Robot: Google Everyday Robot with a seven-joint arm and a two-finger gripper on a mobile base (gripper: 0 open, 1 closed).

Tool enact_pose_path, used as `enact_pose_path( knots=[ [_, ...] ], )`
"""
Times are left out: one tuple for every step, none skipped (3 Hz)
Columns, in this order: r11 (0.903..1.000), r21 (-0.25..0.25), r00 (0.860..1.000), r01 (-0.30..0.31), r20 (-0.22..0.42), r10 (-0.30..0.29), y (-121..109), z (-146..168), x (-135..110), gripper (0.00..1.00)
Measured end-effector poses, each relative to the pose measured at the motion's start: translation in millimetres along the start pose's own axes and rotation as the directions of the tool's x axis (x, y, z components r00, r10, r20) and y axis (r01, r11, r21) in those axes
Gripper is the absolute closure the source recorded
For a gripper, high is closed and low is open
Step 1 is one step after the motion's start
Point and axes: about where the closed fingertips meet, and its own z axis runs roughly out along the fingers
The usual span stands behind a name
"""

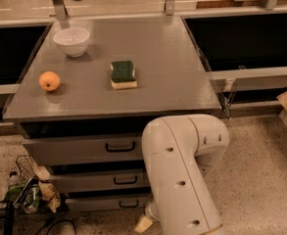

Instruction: Open bottom drawer

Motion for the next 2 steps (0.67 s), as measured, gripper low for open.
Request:
enact_pose_path(
  knots=[
    [0.9997,-0.016,1.0,0.018,0.0,-0.018,3.6,1.0,-0.4,0.0],
    [0.9989,-0.034,0.999,0.034,0.004,-0.034,7.3,6.5,-2.4,0.0]
  ],
)
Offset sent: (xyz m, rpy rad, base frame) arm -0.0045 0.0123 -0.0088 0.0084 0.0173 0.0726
